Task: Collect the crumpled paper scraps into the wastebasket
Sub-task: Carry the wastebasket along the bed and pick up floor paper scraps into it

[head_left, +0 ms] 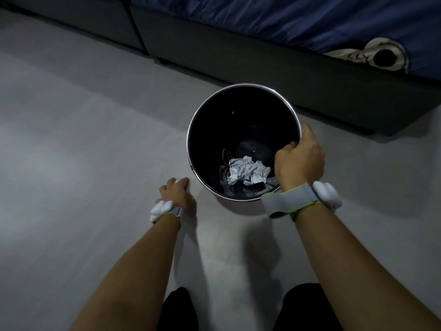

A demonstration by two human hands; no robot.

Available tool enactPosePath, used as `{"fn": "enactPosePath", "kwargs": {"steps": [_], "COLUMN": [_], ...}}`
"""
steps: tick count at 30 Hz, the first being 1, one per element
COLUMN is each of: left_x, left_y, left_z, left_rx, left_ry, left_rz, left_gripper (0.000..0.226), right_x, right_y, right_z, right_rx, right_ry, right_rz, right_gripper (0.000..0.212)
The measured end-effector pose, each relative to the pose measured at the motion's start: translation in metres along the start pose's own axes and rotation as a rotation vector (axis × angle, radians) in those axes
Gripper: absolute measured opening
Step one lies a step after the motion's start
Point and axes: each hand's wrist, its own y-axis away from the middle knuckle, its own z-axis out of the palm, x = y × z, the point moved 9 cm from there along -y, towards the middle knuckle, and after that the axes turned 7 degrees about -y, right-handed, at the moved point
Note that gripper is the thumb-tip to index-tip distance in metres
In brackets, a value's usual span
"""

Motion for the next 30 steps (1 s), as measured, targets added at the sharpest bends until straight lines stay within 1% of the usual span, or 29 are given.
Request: {"fn": "enactPosePath", "kwargs": {"steps": [1,3,5,7,9,11,12,14,16,17,18,19,21,23,24,25,27,28,30], "left_x": [-0.002,-0.004,-0.006,0.004,0.022,0.049,0.066,0.106,0.146,0.159,0.165,0.163,0.147,0.126,0.115,0.107,0.098,0.095,0.091], "left_y": [0.000,0.001,0.010,0.023,0.042,0.060,0.070,0.085,0.095,0.096,0.095,0.093,0.091,0.085,0.079,0.073,0.061,0.059,0.057], "left_z": [-0.002,-0.021,-0.058,-0.106,-0.156,-0.196,-0.212,-0.229,-0.225,-0.216,-0.205,-0.197,-0.193,-0.194,-0.190,-0.184,-0.169,-0.162,-0.155], "left_rx": [0.009,0.117,0.310,0.529,0.711,0.805,0.828,0.801,0.667,0.601,0.553,0.528,0.567,0.609,0.595,0.558,0.419,0.346,0.255], "left_ry": [0.035,0.203,0.515,0.754,0.928,1.024,1.014,0.906,0.722,0.601,0.486,0.402,0.353,0.444,0.507,0.574,0.717,0.767,0.756], "left_rz": [-0.013,-0.080,-0.178,-0.196,-0.144,-0.027,0.059,0.276,0.504,0.553,0.536,0.476,0.324,0.148,0.061,-0.005,-0.094,-0.133,-0.189], "left_gripper": [0.038,0.033,0.033,0.035,0.035,0.033,0.032,0.032,0.034,0.037,0.040,0.044,0.050,0.058,0.062,0.065,0.068,0.065,0.048], "right_x": [0.000,0.001,0.002,0.002,0.001,0.000,0.000,0.000,0.001,0.002,0.002,0.002,0.002,0.001,0.002,0.002,0.004,0.004,0.004], "right_y": [0.000,0.000,0.001,0.001,0.002,0.002,0.002,0.002,0.003,0.003,0.003,0.003,0.004,0.005,0.005,0.005,0.004,0.004,0.004], "right_z": [-0.001,-0.002,-0.003,-0.005,-0.005,-0.005,-0.005,-0.005,-0.005,-0.005,-0.006,-0.006,-0.006,-0.006,-0.006,-0.006,-0.006,-0.006,-0.007], "right_rx": [0.005,0.012,0.013,0.012,0.008,0.003,0.001,-0.001,-0.006,-0.006,-0.006,-0.007,-0.009,-0.010,-0.008,-0.007,-0.007,-0.004,0.002], "right_ry": [0.000,-0.007,-0.010,-0.010,-0.009,-0.008,-0.004,0.007,0.014,0.013,0.011,0.008,0.002,-0.005,-0.009,-0.013,-0.020,-0.024,-0.025], "right_rz": [0.001,0.004,0.014,0.029,0.041,0.042,0.041,0.044,0.051,0.053,0.052,0.053,0.045,0.039,0.036,0.035,0.037,0.034,0.032], "right_gripper": [0.041,0.040,0.040,0.039,0.039,0.039,0.039,0.038,0.038,0.038,0.038,0.037,0.038,0.041,0.042,0.042,0.041,0.041,0.042]}}
